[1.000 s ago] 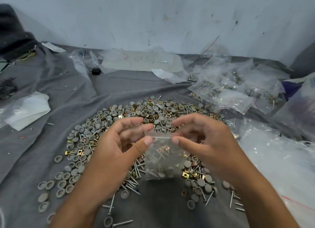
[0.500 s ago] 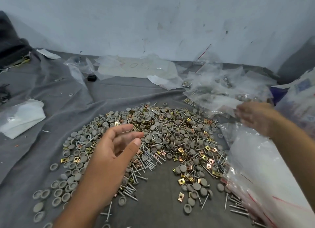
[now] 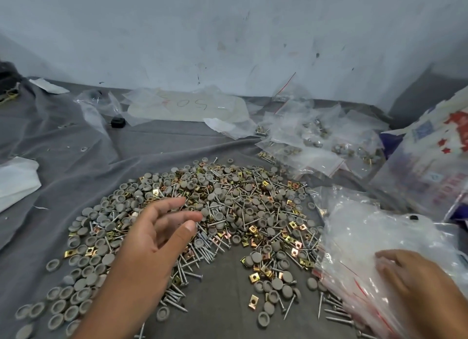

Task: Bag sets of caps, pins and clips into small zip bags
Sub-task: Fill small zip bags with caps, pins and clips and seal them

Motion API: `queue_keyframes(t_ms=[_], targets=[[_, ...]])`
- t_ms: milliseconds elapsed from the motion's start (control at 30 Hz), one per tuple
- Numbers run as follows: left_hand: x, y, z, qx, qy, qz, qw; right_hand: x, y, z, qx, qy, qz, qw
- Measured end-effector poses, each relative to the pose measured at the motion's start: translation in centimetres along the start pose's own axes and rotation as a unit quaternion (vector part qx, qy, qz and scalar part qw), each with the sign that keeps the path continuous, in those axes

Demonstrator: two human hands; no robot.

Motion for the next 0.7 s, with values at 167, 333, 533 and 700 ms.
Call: queue_keyframes(t_ms=[167, 333, 533, 700], targets=[[0.7, 0.2, -0.2, -0.014, 0.006, -0.020, 1.000, -3.6, -0.3, -4.6, -0.082, 0.104, 0.062, 0.989], [1.4, 0.1, 0.0, -0.016, 0.016, -0.031, 0.999, -4.3, 0.7, -9.9, -0.146, 0.203, 0.068, 0.966], [2.6, -0.3, 0.3, -0.003, 0.042, -0.054, 0.998, -1.4, 2.2, -16.7, -0.179, 0.290, 0.028, 0.940], [3.5, -0.4, 0.3, 0.013, 0.078, -0.053, 0.995, 2.3, 0.7, -23.2, -0.197, 0.345, -0.057, 0.916]])
Point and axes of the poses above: each hand's wrist, its own y-axis towards the middle knuckle, its own x-axis out of the palm, z = x × y, the point moved 9 cm from there along y, towards the middle knuckle, and after that the axes turned 13 degrees about y, right-handed, at the moved point
